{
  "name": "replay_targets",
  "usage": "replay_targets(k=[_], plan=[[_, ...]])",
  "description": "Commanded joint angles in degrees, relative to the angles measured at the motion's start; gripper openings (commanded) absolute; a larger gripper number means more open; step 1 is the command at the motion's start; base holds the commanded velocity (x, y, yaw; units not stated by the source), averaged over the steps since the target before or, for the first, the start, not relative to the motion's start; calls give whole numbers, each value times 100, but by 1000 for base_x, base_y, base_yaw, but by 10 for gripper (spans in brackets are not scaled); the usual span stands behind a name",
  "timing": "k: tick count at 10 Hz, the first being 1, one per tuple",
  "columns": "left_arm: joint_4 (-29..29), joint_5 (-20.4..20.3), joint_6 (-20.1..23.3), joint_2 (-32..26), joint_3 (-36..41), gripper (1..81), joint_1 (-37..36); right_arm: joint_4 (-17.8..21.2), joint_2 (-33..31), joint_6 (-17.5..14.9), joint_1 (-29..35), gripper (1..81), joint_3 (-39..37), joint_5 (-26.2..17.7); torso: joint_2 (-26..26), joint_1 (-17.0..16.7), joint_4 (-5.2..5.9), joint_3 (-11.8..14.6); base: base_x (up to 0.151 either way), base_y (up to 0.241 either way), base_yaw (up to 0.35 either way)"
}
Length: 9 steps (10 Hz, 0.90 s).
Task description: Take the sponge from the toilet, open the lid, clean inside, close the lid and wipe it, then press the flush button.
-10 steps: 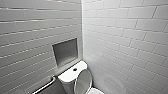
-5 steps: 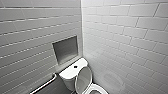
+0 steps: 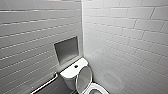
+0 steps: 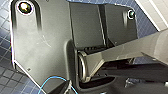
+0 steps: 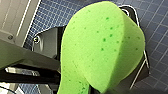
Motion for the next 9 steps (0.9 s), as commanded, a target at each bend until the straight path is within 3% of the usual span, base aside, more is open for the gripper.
replay_targets(k=[1,3,5,6,7,9], plan=[[-119,291,-48,-11,-26,811,-206,-105,3,-19,24,10,-27,-208,-15,7,0,-2,0,0,0],[-1056,300,-110,7,-429,811,-197,-88,37,-19,41,10,-45,-217,92,-46,0,35,0,0,0],[-1245,361,238,-2,-535,811,-171,-88,38,25,85,10,-45,-252,83,-52,0,35,0,0,0],[-1426,405,1170,77,-570,811,-162,-88,47,25,130,10,-27,-425,83,-52,0,37,0,0,0],[-2311,371,2137,138,-692,811,-162,-79,99,34,156,10,-54,-688,83,-52,0,37,0,0,0],[-3670,282,3573,209,-975,811,-180,-123,152,-19,200,10,-10,-1104,85,-52,0,37,0,0,0]])
